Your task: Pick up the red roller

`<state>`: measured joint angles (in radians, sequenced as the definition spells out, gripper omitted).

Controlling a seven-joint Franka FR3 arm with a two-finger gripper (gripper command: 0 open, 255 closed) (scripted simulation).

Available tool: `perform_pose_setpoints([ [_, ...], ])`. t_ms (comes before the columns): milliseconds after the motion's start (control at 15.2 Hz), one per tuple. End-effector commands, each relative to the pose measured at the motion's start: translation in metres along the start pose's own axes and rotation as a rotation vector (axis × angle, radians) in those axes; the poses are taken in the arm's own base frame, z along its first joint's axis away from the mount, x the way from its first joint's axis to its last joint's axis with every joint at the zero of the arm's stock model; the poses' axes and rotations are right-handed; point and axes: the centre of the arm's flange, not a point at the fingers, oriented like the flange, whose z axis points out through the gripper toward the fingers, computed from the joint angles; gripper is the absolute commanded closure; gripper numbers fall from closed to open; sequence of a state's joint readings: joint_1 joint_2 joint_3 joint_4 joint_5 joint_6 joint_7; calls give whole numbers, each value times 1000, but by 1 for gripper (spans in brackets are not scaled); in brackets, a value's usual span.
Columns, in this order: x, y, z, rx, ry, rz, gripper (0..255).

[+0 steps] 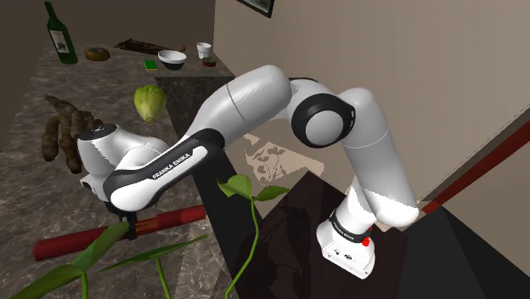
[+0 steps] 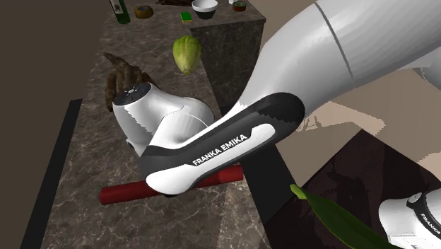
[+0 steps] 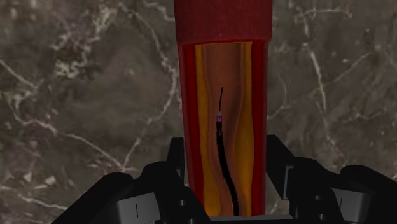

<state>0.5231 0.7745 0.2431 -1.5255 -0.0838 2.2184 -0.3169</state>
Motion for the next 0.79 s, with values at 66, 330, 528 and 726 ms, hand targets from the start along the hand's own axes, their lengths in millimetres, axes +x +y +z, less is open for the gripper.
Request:
perform_pose_setpoints([
  [66, 0, -2, -16, 0, 1, 0, 255],
  [330, -1, -5, -37, 0, 1, 0, 255],
  [528, -1, -6, -53, 0, 1, 0, 255],
  [726, -1, -7, -59, 0, 1, 0, 255],
])
